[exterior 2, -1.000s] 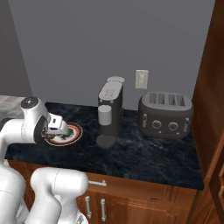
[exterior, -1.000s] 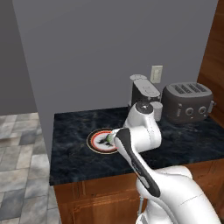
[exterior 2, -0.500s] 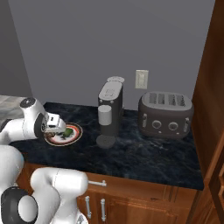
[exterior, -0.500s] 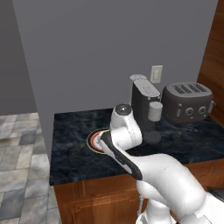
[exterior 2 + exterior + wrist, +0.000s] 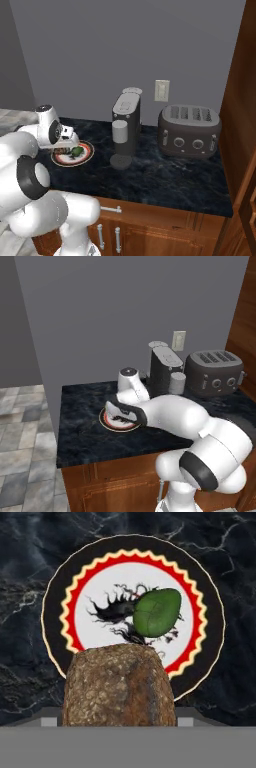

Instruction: Pick the avocado and bread from the counter and place them on the plate. Then pick the jam from the cabinet and place it next to the plate. Lastly close the cabinet door.

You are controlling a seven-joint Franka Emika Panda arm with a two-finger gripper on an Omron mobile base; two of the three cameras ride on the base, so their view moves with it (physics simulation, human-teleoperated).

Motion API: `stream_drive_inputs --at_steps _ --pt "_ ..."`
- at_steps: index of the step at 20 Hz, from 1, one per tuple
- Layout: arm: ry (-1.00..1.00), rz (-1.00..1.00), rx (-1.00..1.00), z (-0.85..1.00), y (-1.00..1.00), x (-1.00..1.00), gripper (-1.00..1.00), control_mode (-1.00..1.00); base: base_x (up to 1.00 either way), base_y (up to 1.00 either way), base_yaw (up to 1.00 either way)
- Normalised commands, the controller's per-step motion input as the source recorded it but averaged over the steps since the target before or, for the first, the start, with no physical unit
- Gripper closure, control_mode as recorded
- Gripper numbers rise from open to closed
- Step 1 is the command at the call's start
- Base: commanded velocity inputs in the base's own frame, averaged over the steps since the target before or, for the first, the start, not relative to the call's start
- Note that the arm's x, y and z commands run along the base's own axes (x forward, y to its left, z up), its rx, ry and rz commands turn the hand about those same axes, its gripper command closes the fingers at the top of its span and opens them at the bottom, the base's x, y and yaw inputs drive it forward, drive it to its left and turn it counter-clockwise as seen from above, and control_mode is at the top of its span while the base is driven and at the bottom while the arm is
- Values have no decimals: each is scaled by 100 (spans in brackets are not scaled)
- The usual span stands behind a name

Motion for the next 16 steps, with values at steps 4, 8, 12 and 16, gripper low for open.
stream_drive_inputs --at_steps 4,8,12,16 --pt "23 0 0 -23 21 45 100 -100 0 0 0" --pt "13 1 0 -33 11 27 100 -100 0 0 0" --pt "1 0 0 -48 4 6 100 -100 0 0 0" --pt "0 0 -3 -51 0 0 100 -100 0 0 0"
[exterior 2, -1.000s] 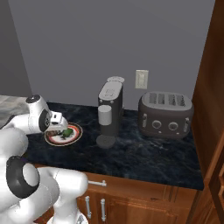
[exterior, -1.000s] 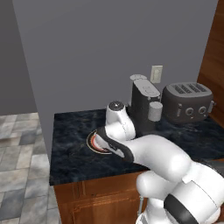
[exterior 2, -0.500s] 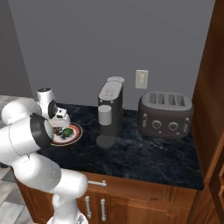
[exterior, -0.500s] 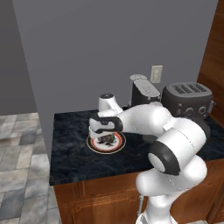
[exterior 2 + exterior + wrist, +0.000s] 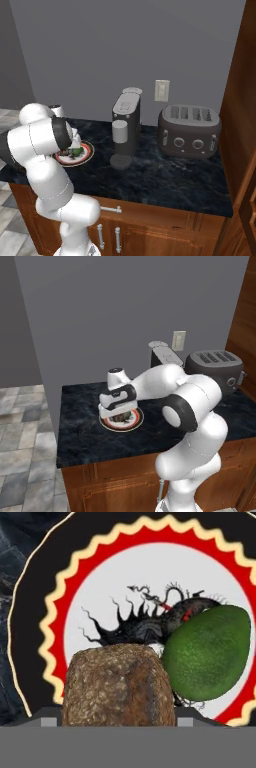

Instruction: Pick the avocado and bread from the counter and place them on the plate. Then pick the jam from the cabinet and place it next to the plate. Lastly close the cabinet door.

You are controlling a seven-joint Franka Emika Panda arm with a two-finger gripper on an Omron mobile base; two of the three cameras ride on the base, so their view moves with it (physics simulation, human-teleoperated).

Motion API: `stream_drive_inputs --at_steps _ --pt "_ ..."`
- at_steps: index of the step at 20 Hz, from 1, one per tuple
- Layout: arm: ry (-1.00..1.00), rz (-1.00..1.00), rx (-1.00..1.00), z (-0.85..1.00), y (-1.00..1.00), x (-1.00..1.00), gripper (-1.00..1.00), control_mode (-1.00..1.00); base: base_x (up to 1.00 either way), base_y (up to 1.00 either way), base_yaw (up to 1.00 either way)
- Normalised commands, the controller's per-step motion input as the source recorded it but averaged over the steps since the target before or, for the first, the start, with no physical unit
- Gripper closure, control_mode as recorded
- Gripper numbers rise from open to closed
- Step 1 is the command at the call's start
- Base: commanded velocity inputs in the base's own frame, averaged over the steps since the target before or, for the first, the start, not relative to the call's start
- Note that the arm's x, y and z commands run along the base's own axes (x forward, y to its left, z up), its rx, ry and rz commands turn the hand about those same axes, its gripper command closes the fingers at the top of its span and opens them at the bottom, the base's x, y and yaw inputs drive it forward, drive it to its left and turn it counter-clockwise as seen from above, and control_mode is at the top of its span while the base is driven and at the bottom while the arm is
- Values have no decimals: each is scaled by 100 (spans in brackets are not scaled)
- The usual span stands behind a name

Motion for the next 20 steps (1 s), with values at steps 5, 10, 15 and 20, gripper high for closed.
stream_drive_inputs --at_steps 5,10,15,20 --pt "0 0 -1 -28 0 0 100 -100 0 0 0" --pt "-5 0 0 -6 0 0 100 -100 0 0 0" --pt "-10 0 0 0 0 0 -100 -100 0 0 0" --pt "-20 0 0 0 -13 -18 -100 -100 0 0 0"
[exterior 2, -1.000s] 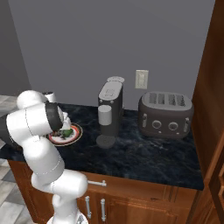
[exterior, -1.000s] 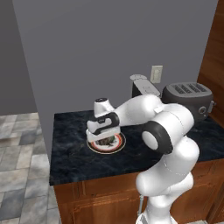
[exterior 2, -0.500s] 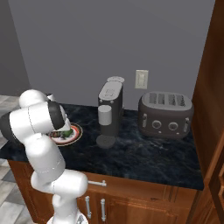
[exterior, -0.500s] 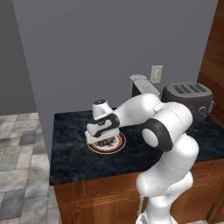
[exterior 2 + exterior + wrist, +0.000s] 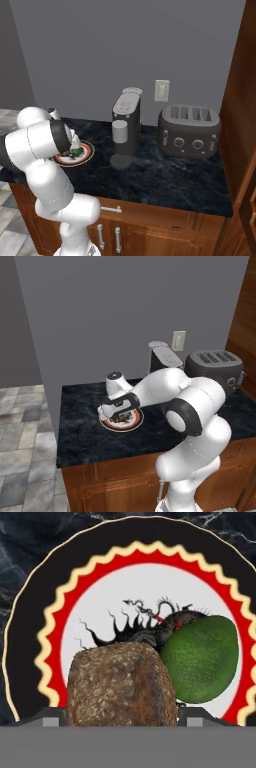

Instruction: Pick the avocado and bread from the counter and place them on the plate. Then pick the jam from the cabinet and place it next to the plate. Lastly close the cabinet door.

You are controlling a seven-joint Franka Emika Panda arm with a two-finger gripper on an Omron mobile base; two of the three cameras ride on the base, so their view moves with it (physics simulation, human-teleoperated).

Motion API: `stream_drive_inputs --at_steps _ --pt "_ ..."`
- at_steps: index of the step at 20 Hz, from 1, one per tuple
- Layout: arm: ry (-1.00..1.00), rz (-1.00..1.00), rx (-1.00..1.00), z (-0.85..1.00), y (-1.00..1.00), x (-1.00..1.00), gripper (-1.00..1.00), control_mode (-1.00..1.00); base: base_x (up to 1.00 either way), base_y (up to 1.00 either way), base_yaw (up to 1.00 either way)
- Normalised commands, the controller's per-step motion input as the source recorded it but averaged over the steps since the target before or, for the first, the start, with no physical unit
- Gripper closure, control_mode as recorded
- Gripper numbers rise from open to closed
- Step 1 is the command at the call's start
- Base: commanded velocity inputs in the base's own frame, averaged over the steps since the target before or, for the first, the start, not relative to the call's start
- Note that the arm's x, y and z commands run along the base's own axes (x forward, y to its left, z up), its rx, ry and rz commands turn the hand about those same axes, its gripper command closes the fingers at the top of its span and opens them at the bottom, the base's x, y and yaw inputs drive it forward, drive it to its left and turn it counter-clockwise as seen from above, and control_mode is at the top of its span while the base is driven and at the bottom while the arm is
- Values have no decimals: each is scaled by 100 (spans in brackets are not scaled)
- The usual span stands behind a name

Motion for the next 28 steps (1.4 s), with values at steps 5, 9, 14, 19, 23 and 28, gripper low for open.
stream_drive_inputs --at_steps 5,9,14,19,23,28 --pt "-17 0 2 3 -4 -17 -100 -100 0 0 0" --pt "-14 5 6 11 -1 0 -100 -100 0 0 0" --pt "-20 7 11 52 -3 -8 -100 -100 0 0 0" --pt "-23 5 9 66 -7 -32 -100 -100 0 0 0" --pt "-9 -1 2 41 -31 -61 -100 -100 0 0 0" --pt "0 -12 0 21 -46 -57 -100 -100 0 0 0"
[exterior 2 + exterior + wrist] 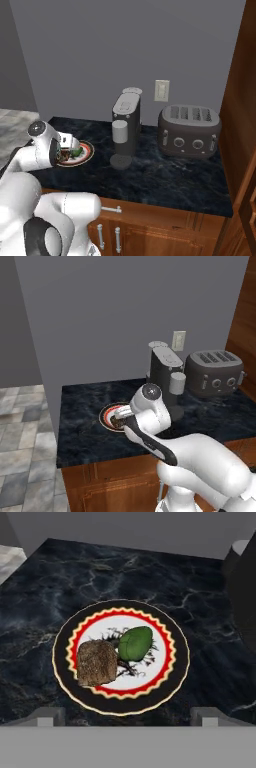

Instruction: Pick the avocado and bread from the counter and place them on the plate. Then pick the jam from the cabinet and place it next to the plate. Lastly close the cabinet door.

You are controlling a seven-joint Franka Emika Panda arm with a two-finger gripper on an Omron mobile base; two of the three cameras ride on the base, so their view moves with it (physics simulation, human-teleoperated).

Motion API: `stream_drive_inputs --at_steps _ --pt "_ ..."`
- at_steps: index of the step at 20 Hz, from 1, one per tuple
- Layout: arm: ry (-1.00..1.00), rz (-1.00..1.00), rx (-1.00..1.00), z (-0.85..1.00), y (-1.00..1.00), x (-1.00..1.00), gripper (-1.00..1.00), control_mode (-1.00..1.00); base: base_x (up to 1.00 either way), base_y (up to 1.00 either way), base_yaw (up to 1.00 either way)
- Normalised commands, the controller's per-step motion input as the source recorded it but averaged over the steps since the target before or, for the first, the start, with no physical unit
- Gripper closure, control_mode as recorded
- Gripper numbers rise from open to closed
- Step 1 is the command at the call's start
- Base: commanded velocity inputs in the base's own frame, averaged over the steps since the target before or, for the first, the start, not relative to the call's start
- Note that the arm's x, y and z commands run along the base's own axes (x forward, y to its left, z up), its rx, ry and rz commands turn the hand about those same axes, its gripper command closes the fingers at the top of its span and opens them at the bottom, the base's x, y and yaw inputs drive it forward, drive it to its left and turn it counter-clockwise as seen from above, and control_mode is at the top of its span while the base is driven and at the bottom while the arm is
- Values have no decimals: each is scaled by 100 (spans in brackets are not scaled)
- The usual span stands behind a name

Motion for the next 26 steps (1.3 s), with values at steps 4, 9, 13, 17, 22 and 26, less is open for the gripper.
stream_drive_inputs --at_steps 4,9,13,17,22,26 --pt "0 -17 0 10 -55 -42 -100 -100 0 0 0" --pt "2 -21 0 15 -44 -30 -100 -100 0 0 0" --pt "6 -16 0 12 -51 -36 -100 -100 0 0 0" --pt "2 -3 5 10 -52 -43 -100 -100 0 0 0" --pt "-2 0 10 11 -39 -58 -100 -100 0 0 0" --pt "-13 0 1 1 -2 -41 -100 -100 0 0 0"
